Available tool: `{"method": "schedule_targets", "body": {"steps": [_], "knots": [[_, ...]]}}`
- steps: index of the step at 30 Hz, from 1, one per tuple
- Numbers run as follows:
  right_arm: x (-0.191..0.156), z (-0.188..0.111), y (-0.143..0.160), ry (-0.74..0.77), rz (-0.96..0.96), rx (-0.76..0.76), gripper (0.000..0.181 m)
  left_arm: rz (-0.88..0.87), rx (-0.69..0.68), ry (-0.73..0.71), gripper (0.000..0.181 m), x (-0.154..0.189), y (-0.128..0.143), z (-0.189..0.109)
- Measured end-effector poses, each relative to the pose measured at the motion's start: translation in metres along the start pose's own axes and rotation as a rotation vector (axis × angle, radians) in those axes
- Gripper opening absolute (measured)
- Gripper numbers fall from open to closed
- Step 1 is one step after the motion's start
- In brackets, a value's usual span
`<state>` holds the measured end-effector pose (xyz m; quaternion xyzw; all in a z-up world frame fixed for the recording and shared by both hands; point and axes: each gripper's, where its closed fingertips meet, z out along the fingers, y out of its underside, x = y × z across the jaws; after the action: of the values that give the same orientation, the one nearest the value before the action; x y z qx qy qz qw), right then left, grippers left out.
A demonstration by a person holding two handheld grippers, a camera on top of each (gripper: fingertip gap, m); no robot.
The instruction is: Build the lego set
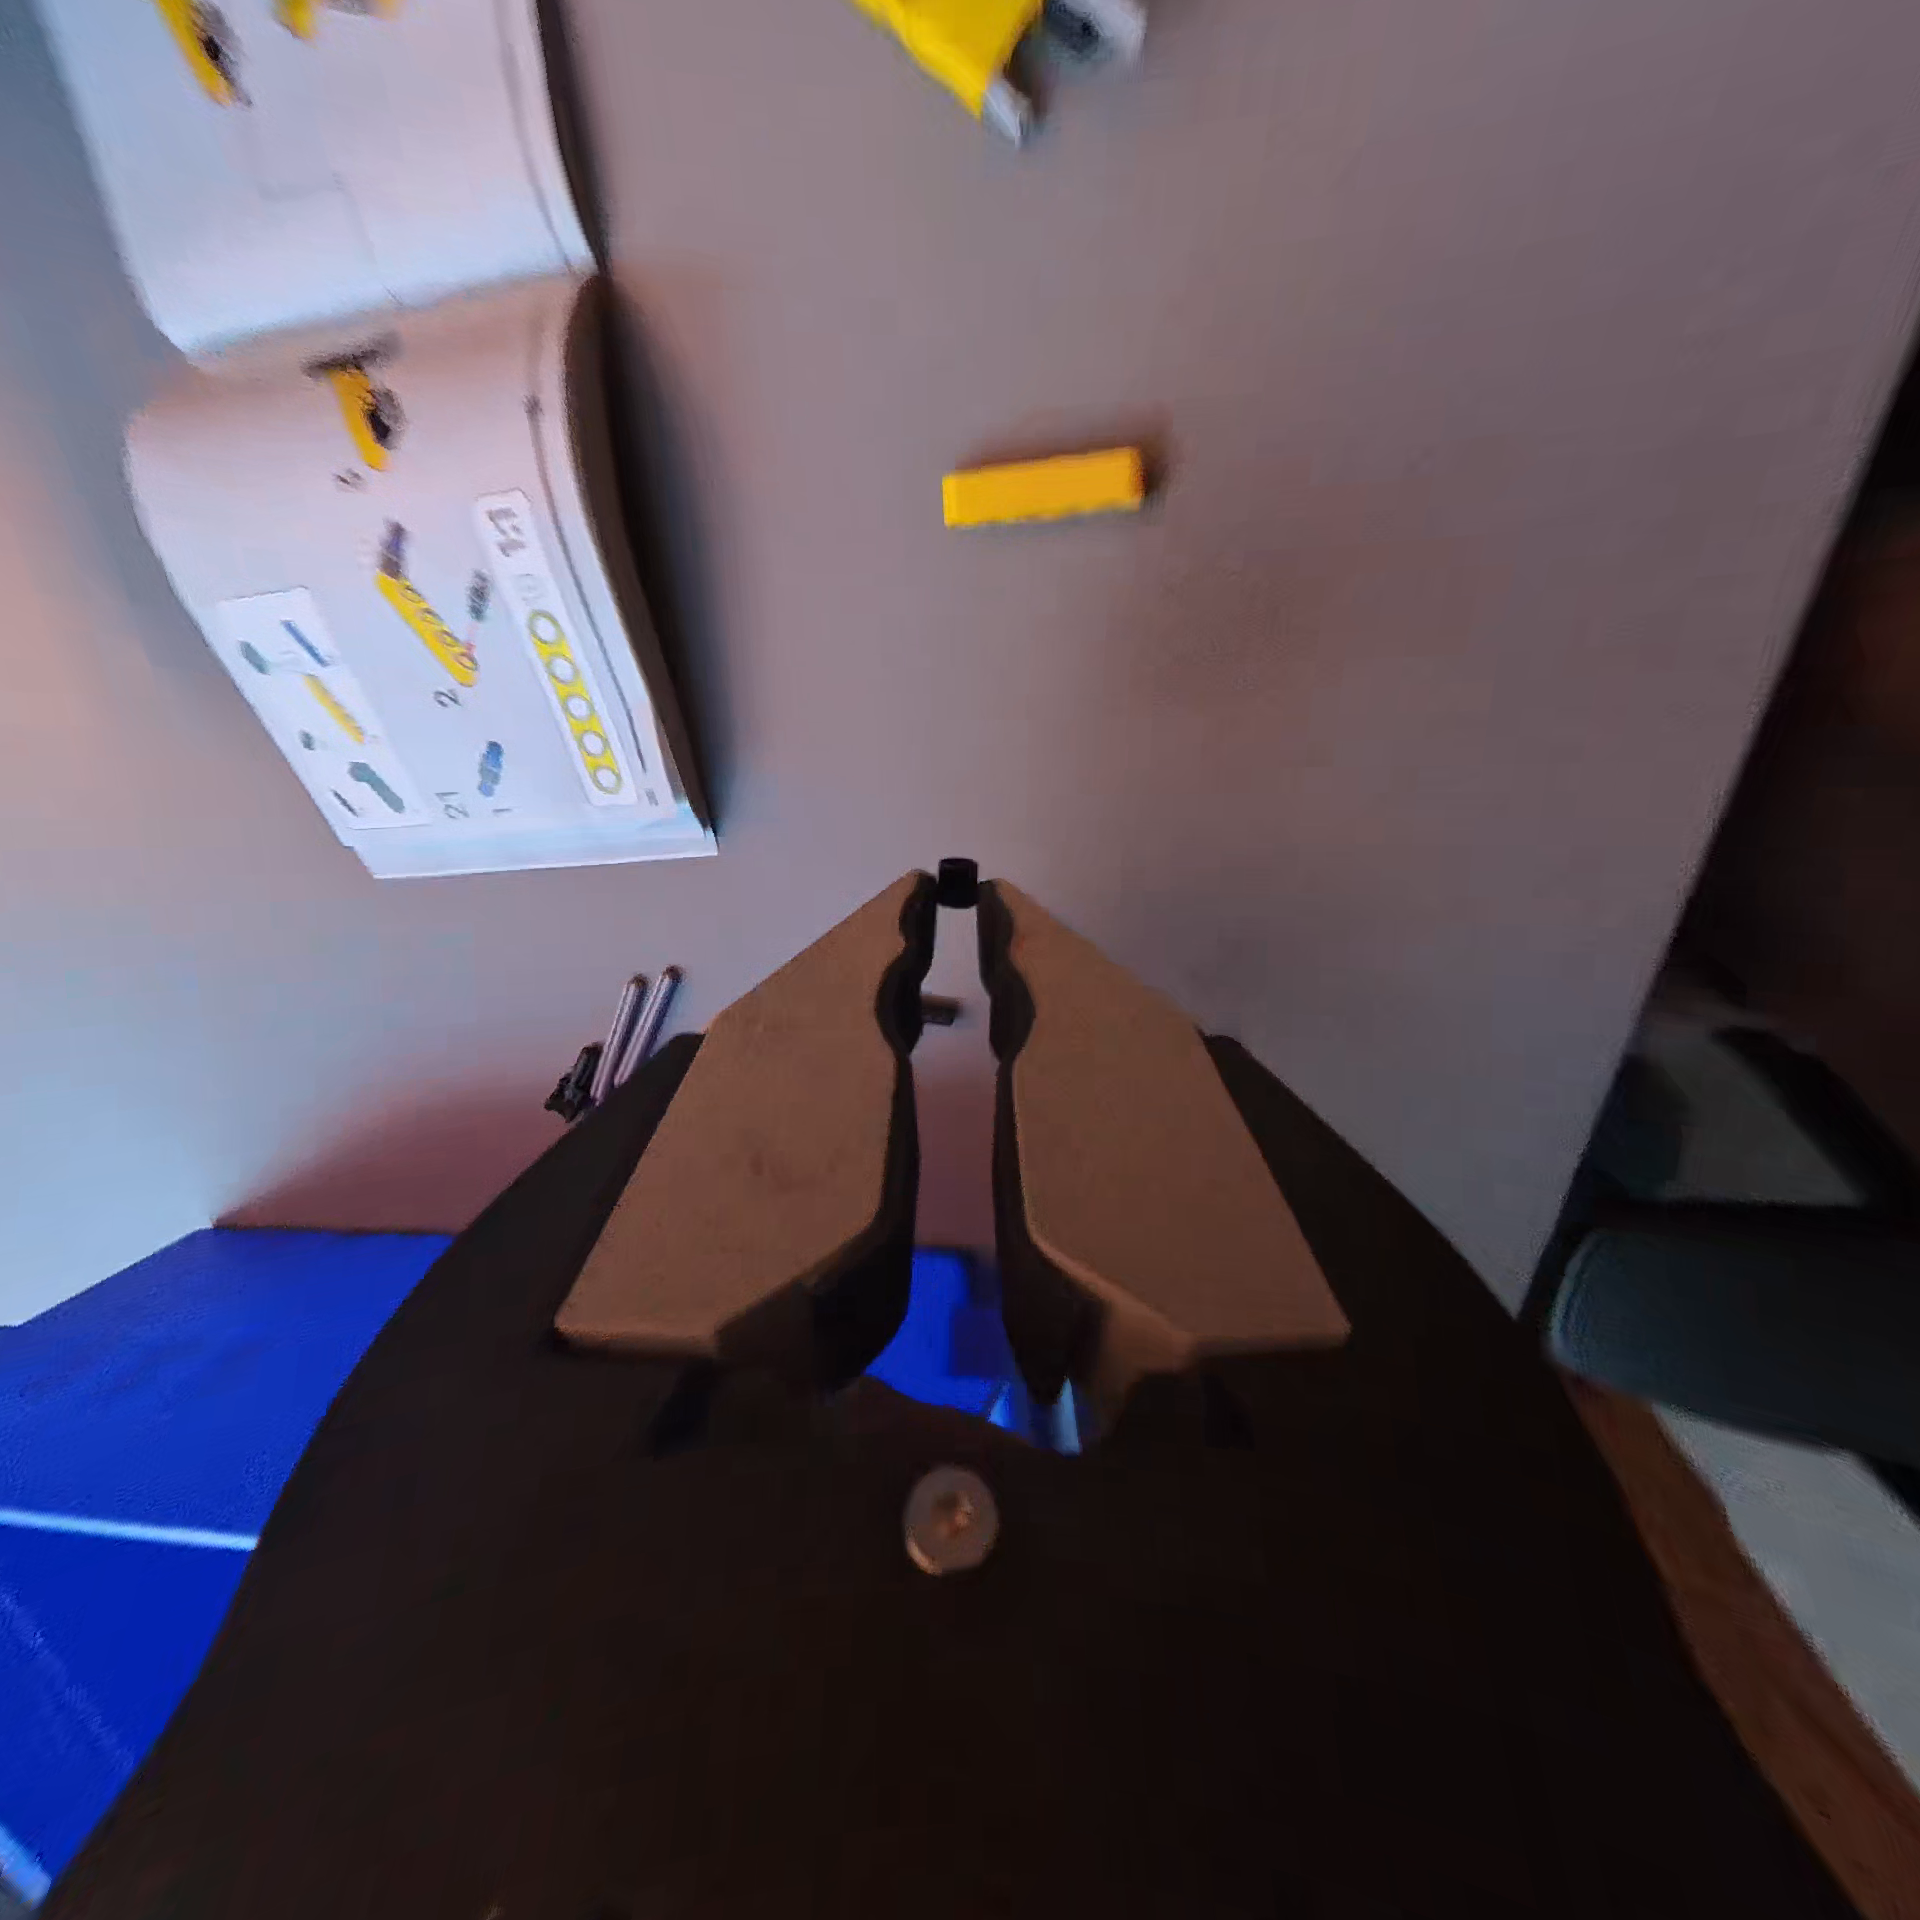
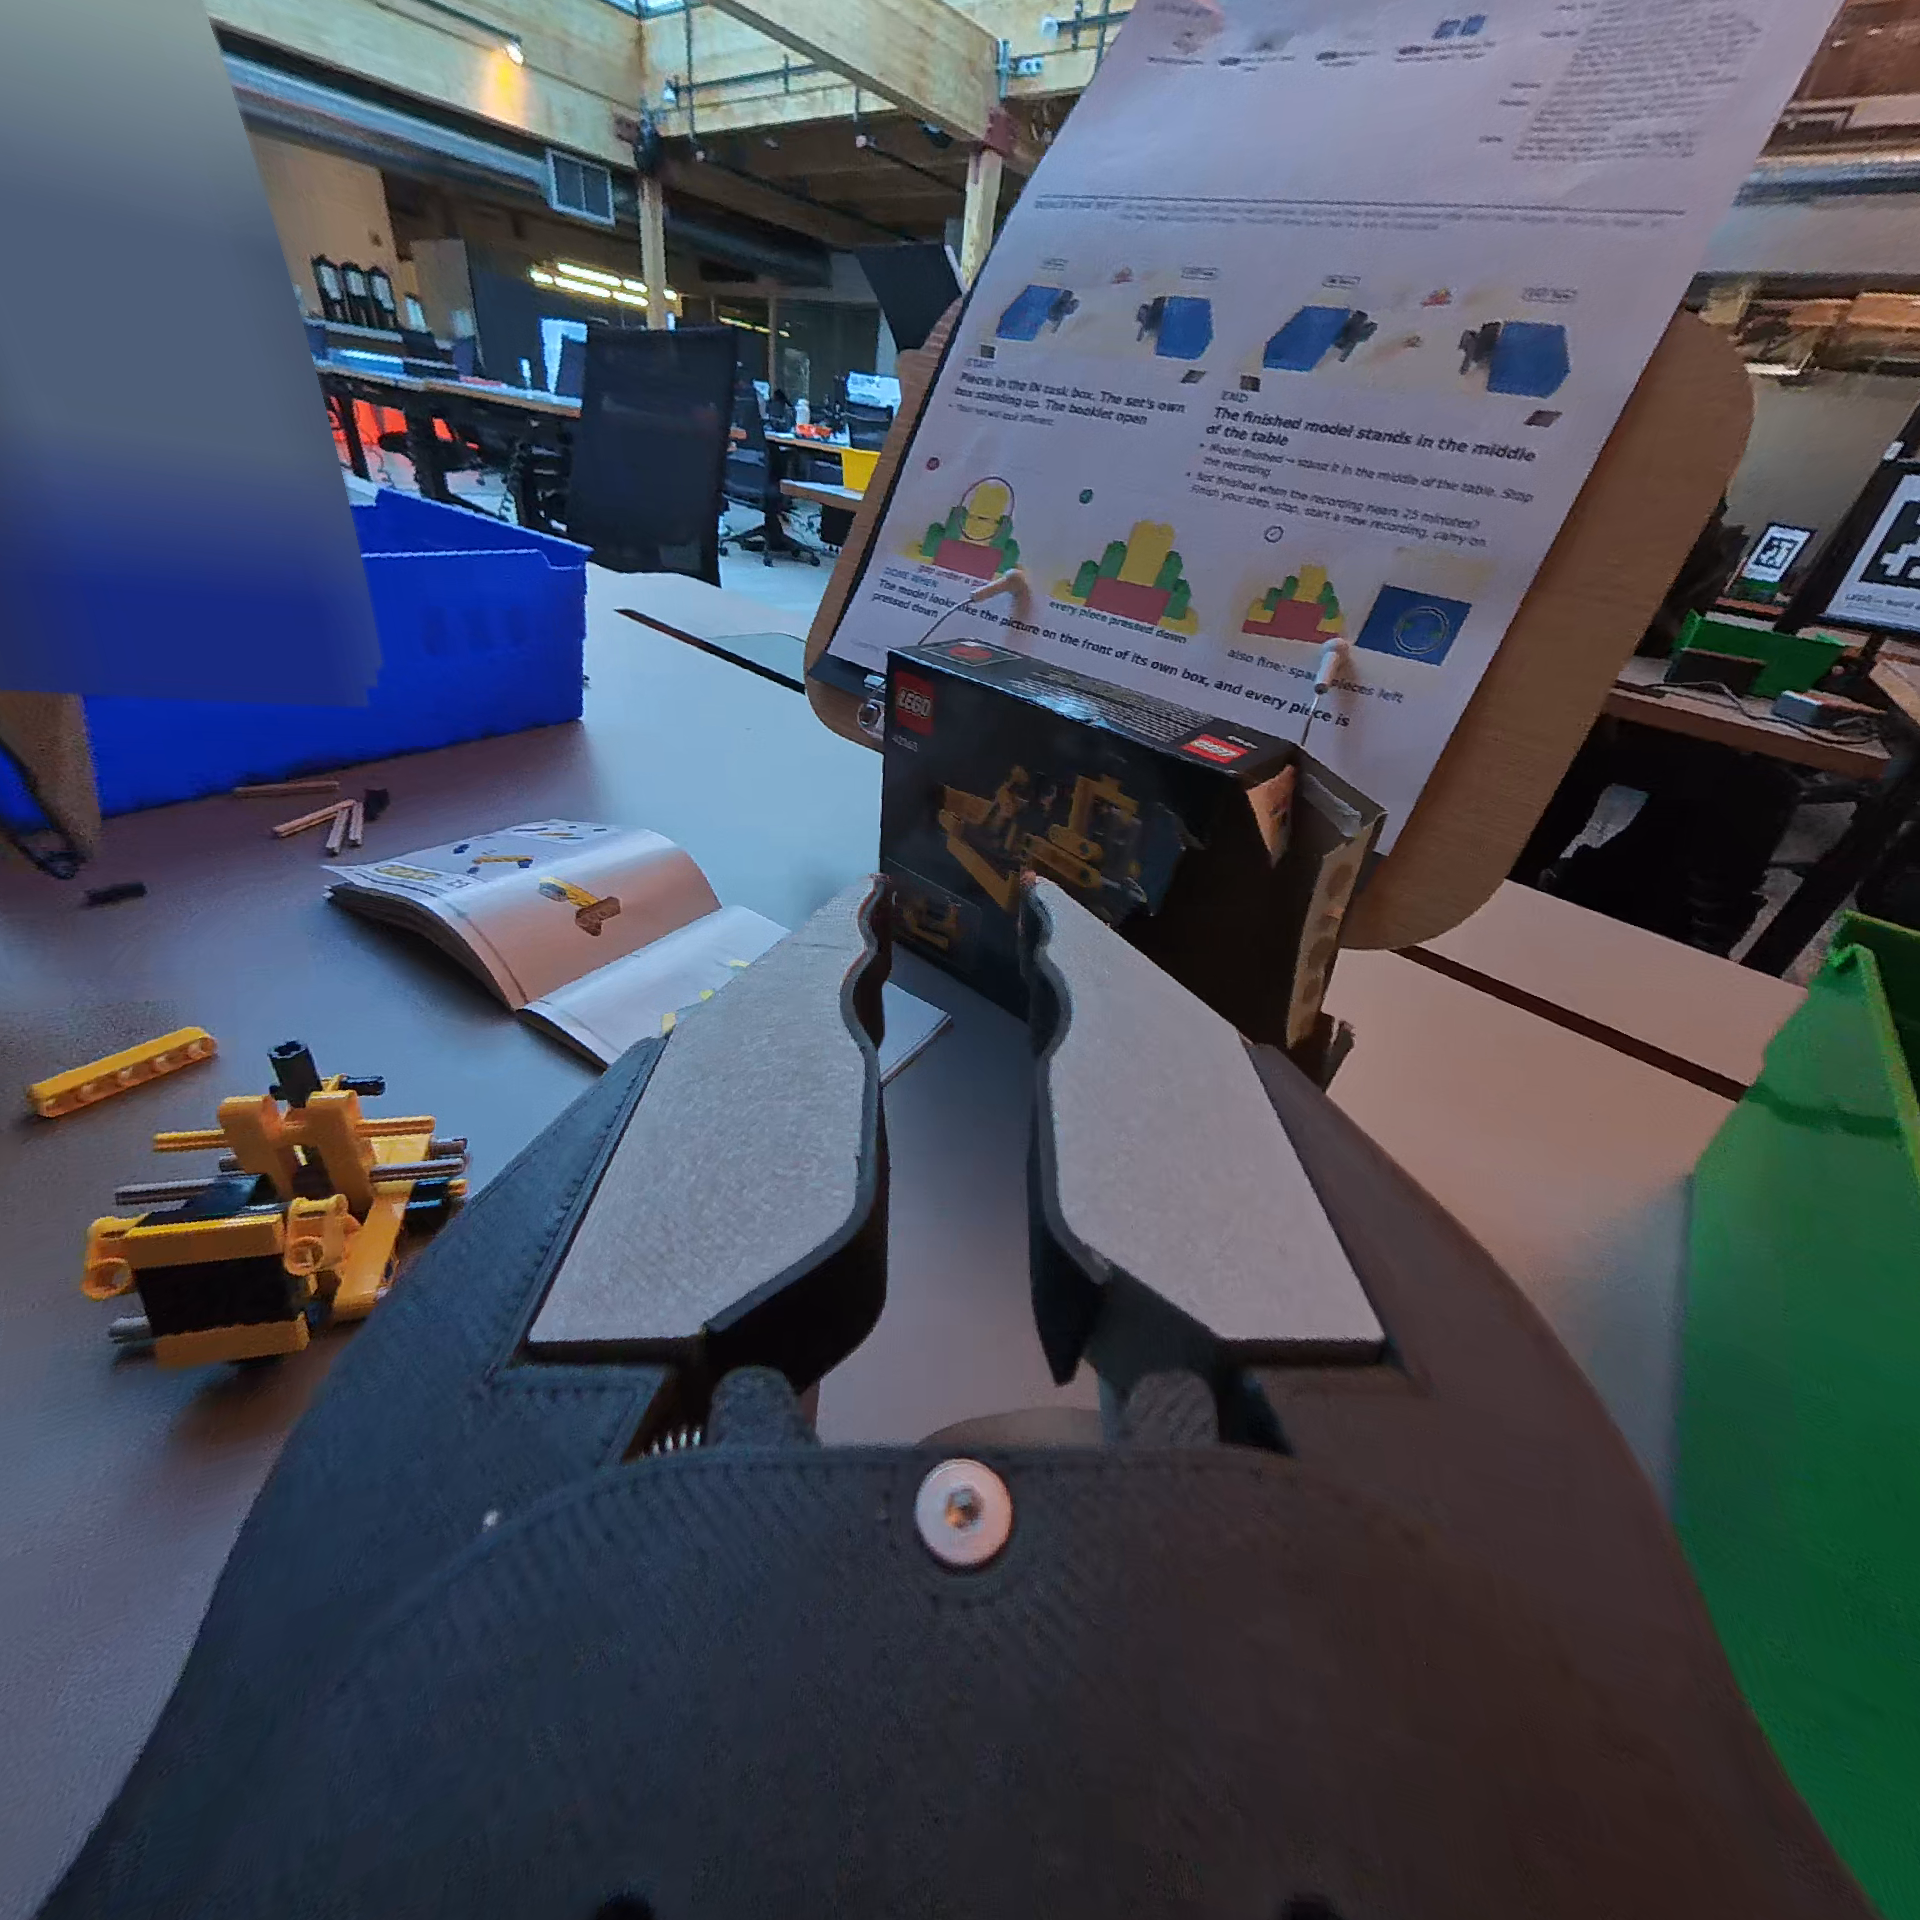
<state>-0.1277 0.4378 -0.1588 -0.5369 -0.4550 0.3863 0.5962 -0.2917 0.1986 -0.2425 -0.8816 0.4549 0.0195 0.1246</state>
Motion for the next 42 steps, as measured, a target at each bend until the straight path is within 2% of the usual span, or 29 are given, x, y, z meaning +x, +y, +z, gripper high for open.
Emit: {"method": "schedule_targets", "body": {"steps": [4,12,17,21,34,40,42], "knots": [[-0.005,-0.003,-0.005,-0.014,0.000,0.019,0.020,0.077,-0.201,0.020,0.005,-0.002,0.029,0.017],[-0.006,-0.006,-0.010,-0.016,-0.002,0.037,0.020,0.091,-0.273,-0.001,0.009,-0.003,0.038,0.023],[-0.006,-0.007,-0.012,-0.012,-0.003,0.044,0.020,0.128,-0.295,-0.035,0.000,0.000,0.035,0.025],[-0.004,-0.007,-0.012,-0.006,0.001,0.045,0.020,0.141,-0.308,-0.027,0.009,0.001,0.035,0.029],[-0.003,-0.006,-0.010,-0.004,0.001,0.040,0.020,0.088,-0.143,-0.009,0.019,-0.003,0.021,0.001],[-0.004,-0.006,-0.009,-0.006,-0.003,0.034,0.020,0.075,-0.120,-0.044,0.018,-0.016,0.020,-0.011],[-0.003,-0.006,-0.010,-0.003,-0.003,0.039,0.020,0.039,-0.064,-0.030,0.019,-0.021,0.016,-0.020]]}}
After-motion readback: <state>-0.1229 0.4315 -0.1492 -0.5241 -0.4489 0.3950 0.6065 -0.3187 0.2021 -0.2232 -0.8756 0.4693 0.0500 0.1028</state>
